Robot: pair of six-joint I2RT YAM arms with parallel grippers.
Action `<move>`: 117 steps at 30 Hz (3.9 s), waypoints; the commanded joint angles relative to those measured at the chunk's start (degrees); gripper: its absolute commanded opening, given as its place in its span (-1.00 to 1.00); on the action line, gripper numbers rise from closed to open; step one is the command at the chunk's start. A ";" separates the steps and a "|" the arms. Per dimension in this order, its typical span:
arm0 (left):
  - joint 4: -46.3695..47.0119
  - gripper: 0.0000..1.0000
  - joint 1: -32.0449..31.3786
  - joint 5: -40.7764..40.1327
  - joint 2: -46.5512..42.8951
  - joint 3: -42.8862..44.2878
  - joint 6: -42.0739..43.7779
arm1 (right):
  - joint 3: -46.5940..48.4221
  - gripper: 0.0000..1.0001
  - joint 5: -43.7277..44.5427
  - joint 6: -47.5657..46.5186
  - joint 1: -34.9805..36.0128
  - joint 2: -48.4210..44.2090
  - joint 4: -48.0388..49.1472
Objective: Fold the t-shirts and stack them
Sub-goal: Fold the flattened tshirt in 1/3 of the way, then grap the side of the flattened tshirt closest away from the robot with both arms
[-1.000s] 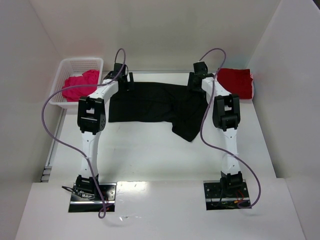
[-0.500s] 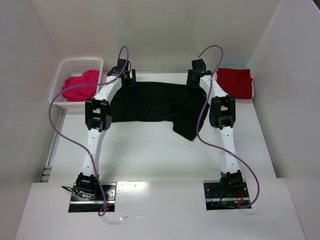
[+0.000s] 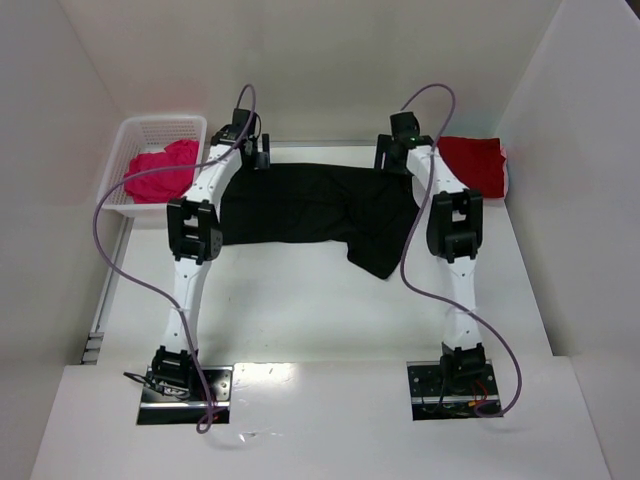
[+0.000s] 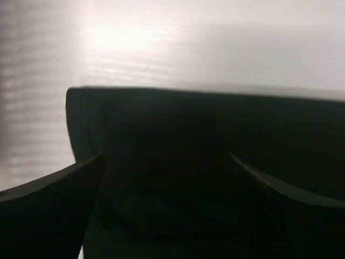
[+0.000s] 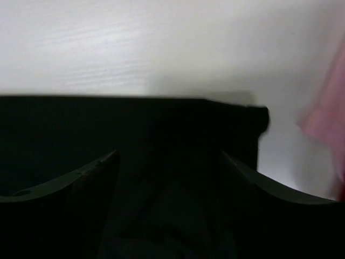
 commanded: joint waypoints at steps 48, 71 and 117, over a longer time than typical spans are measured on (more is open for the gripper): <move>23.83 0.89 2.13 10.24 -58.45 -83.50 -17.07 | -72.06 0.75 -6.90 21.17 -0.84 -56.09 10.48; 25.41 0.78 4.95 11.30 -51.16 -80.60 -17.07 | -74.96 0.09 -8.58 21.17 0.21 -47.37 15.85; 21.02 0.30 5.48 7.96 -48.87 -80.51 -13.91 | -75.49 -1.00 -6.47 21.70 1.27 -48.87 16.55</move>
